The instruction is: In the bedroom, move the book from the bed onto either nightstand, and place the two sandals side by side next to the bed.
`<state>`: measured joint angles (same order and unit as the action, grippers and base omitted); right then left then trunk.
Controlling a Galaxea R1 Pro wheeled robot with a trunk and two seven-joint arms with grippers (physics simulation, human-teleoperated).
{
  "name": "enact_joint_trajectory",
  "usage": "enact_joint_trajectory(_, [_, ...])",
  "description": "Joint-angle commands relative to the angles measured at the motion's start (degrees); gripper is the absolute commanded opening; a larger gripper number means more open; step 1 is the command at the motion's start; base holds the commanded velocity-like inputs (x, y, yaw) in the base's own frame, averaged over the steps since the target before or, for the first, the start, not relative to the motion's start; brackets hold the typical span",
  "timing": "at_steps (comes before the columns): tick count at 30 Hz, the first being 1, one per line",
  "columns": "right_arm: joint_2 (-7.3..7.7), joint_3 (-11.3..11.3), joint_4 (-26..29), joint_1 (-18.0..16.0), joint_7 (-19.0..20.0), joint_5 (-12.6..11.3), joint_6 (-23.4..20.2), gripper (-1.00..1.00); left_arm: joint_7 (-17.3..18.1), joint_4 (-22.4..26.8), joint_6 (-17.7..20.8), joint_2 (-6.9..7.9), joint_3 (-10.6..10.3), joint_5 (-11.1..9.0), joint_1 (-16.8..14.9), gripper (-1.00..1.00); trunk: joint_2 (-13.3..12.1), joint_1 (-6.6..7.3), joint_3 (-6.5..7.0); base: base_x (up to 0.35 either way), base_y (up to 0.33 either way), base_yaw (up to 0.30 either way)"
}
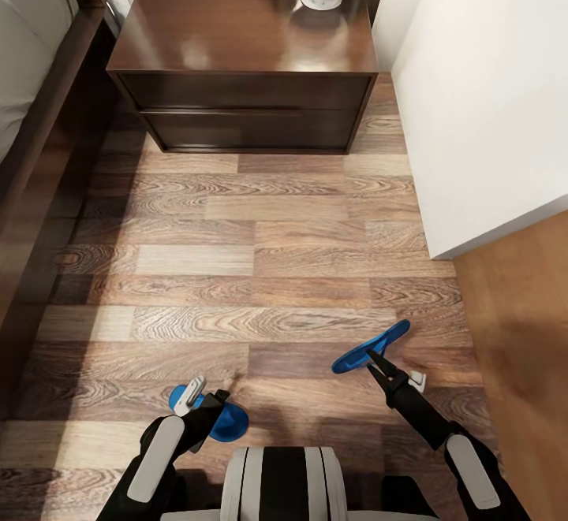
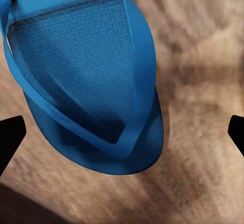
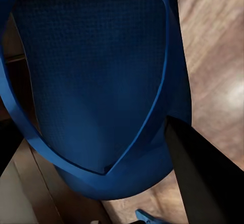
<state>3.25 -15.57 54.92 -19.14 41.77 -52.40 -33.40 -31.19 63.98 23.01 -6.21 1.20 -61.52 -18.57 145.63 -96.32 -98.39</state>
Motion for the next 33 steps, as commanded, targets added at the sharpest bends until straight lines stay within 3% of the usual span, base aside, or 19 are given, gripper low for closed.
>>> enact_joint_trajectory(1, [0.00, -0.1, 0.0, 0.0, -0.1, -0.3, -0.4, -1.00, -0.4, 0.1, 0.2, -0.04, 0.1, -0.4, 0.0, 1.00, 0.0, 0.01, -0.03, 0.000, 0.000, 0.000])
enact_joint_trajectory(25, [0.00, -0.2, 0.1, 0.0, -0.1, -0.3, -0.5, -1.00, -0.4, 0.0, 0.2, -0.03, 0.2, -0.5, 0.0, 1.00, 0.0, 0.01, -0.03, 0.016, 0.000, 0.000])
enact_joint_trajectory(28, [0.00, -0.2, 0.1, 0.0, -0.1, -0.3, -0.5, -1.00, -0.4, 0.0, 0.2, -0.03, 0.2, -0.5, 0.0, 1.00, 0.1, -0.07, -0.69, 0.000, 0.000, 0.000])
enact_joint_trajectory(33, [0.00, -0.2, 0.1, 0.0, -0.1, -0.3, -0.4, -1.00, -0.4, 0.0, 0.2, -0.08, 0.2, -0.4, 0.0, 1.00, 0.1, -0.07, -0.69, 0.000, 0.000, 0.000])
